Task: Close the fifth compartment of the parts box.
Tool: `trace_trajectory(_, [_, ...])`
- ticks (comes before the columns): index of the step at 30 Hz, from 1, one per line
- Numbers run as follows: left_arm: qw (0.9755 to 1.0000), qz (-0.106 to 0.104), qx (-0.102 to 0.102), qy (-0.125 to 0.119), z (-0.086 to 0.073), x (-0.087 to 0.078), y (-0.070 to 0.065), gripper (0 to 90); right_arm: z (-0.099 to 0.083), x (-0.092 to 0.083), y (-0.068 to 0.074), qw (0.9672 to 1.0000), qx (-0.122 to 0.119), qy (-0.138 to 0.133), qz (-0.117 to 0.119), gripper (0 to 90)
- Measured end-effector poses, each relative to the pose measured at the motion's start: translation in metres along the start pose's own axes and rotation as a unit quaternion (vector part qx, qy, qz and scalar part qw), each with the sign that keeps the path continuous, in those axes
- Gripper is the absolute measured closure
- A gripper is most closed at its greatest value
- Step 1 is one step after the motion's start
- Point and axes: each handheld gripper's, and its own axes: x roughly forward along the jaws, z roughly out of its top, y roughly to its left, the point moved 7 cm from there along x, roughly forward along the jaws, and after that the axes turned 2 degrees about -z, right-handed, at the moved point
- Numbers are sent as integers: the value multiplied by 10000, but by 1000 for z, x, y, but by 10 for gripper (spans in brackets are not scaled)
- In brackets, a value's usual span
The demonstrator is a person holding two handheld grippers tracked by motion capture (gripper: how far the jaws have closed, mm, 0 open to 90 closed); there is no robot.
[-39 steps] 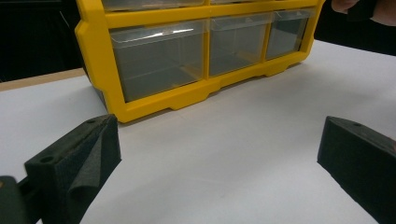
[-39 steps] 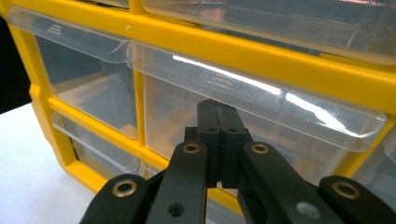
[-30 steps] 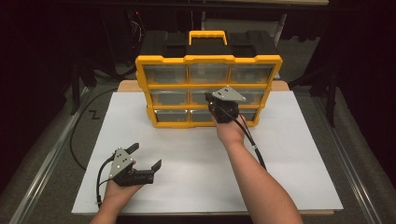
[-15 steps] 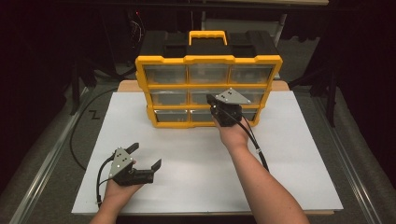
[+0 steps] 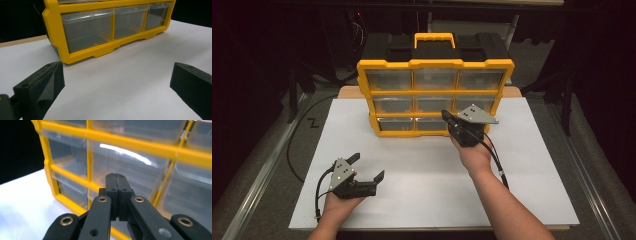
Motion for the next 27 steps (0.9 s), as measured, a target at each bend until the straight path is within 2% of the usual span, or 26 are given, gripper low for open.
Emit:
trace_trajectory(9, [10000,10,14,39,-1,1,0,2,-58,-8,-12,9991,133,394,36,900])
trace_trajectory(11, [10000,16,16,44,-1,1,1,1,-77,-13,-17,9985,184,523,31,900])
trace_trajectory(12, [10000,20,20,48,-1,1,1,1,-77,-13,-17,9985,184,523,31,900])
trace_trajectory(13, [10000,22,20,50,-1,1,1,2,-88,-17,-20,9981,209,586,33,900])
trace_trajectory(14, [10000,24,21,50,-1,1,1,2,-88,-17,-20,9981,209,586,33,900])
trace_trajectory(15, [10000,27,23,52,-1,1,1,2,-98,-24,-23,9976,246,642,30,900])
trace_trajectory(21, [10000,52,11,66,-2,1,2,1,-110,-39,-31,9973,283,671,16,900])
trace_trajectory(27, [9999,83,-13,61,-2,0,4,1,-111,-63,-44,9982,311,519,-21,900])
